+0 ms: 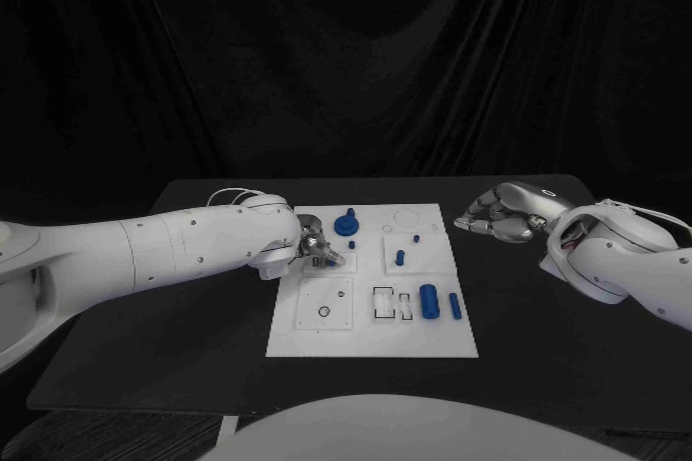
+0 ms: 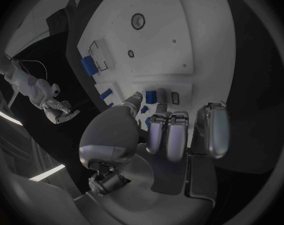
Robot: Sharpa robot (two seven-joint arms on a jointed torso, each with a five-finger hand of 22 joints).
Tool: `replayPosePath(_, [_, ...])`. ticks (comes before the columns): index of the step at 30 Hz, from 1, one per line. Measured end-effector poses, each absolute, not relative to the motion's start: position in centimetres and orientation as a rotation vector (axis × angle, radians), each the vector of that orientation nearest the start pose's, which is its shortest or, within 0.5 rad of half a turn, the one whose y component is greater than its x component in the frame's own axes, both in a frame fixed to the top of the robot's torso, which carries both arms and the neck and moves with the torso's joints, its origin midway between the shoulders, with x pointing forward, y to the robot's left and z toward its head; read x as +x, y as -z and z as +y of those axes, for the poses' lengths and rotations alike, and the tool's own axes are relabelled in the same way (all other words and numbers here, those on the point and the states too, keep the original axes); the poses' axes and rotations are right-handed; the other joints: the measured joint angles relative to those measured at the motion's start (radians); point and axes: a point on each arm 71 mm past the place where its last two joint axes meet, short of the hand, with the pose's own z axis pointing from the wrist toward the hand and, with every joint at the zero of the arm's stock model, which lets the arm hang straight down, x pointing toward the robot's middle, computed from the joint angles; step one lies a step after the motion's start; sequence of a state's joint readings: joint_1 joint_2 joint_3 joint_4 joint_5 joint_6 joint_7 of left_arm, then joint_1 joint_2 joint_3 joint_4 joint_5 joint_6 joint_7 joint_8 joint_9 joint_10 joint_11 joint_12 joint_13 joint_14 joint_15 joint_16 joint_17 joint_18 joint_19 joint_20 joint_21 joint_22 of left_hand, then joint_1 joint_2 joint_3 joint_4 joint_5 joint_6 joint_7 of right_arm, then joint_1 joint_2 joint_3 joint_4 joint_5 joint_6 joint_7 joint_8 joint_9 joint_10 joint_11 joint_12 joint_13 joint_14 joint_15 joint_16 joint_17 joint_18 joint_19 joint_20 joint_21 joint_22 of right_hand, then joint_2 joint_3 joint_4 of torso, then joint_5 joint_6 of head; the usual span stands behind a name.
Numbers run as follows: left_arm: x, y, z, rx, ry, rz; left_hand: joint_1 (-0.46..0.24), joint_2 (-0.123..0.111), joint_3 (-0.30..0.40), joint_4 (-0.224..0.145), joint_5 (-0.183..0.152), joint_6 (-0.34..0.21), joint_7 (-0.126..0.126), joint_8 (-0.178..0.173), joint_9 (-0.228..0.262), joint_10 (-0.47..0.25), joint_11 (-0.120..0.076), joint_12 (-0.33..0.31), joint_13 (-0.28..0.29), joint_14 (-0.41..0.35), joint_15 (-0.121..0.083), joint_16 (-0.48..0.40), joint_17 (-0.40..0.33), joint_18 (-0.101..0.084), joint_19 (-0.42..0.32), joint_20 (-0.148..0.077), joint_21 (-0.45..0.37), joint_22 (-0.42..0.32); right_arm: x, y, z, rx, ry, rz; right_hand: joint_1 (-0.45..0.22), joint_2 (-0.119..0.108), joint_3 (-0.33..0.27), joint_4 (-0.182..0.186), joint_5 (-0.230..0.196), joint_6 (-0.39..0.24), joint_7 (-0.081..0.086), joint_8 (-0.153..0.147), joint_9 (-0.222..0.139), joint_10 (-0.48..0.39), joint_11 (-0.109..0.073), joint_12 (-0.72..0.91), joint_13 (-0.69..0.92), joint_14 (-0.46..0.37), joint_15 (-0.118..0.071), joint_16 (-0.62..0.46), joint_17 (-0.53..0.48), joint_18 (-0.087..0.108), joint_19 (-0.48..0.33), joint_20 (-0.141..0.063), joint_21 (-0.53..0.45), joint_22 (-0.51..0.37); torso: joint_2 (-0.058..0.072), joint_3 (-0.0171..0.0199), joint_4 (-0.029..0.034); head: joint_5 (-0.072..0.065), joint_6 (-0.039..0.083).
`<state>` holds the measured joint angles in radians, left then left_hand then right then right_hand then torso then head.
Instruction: Assemble the parts on the task board
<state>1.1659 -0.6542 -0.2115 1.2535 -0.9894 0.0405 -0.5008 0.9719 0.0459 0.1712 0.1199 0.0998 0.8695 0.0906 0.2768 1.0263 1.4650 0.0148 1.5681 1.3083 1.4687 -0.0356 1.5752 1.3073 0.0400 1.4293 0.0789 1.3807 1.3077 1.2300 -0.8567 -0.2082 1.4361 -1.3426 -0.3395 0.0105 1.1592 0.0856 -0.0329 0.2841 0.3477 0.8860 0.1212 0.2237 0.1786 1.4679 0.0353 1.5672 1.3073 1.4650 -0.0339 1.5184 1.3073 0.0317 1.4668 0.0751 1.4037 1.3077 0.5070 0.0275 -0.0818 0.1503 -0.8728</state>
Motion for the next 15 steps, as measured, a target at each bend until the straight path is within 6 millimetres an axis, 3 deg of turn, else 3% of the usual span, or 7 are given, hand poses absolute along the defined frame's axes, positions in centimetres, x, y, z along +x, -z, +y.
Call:
replayPosePath(9, [48.28,31.23,21.08,-0.304,0.278,2.418,0.02,0.012,-0.002,-0.008,0.026,-0.007,0.001,0.0,0.002,0.001,0.001,0.0,0.0,-0.004,0.004,0.0,0.0,0.006,-0.004,0.004,-0.003,0.0,47.95,23.34,-23.31,-0.141,-0.647,1.782,0.0,0.0,0.0,0.0,0.0,-0.004,0.004,0.0,0.0,0.0,0.0,0.0,0.0,0.0,0.0,0.0,0.0,0.0,0.0,0.0,0.0,0.0,0.0,0.0001,-0.0002,0.001,0.0])
replayPosePath(15, [48.26,31.29,21.06,-0.302,0.282,2.415,0.056,0.022,0.014,-0.031,0.096,-0.007,0.001,0.006,-0.002,0.001,0.001,0.0,0.0,-0.004,0.004,0.0,0.0,0.006,-0.004,0.004,-0.007,0.0,47.92,23.41,-23.3,-0.141,-0.647,1.784,0.0,0.0,0.0,0.0,0.0,-0.004,0.004,0.0,0.0,0.0,0.0,0.0,0.0,0.0,0.0,0.0,0.0,0.0,0.0,0.0,0.0,0.0,0.0,0.0001,-0.0004,0.001,0.0])
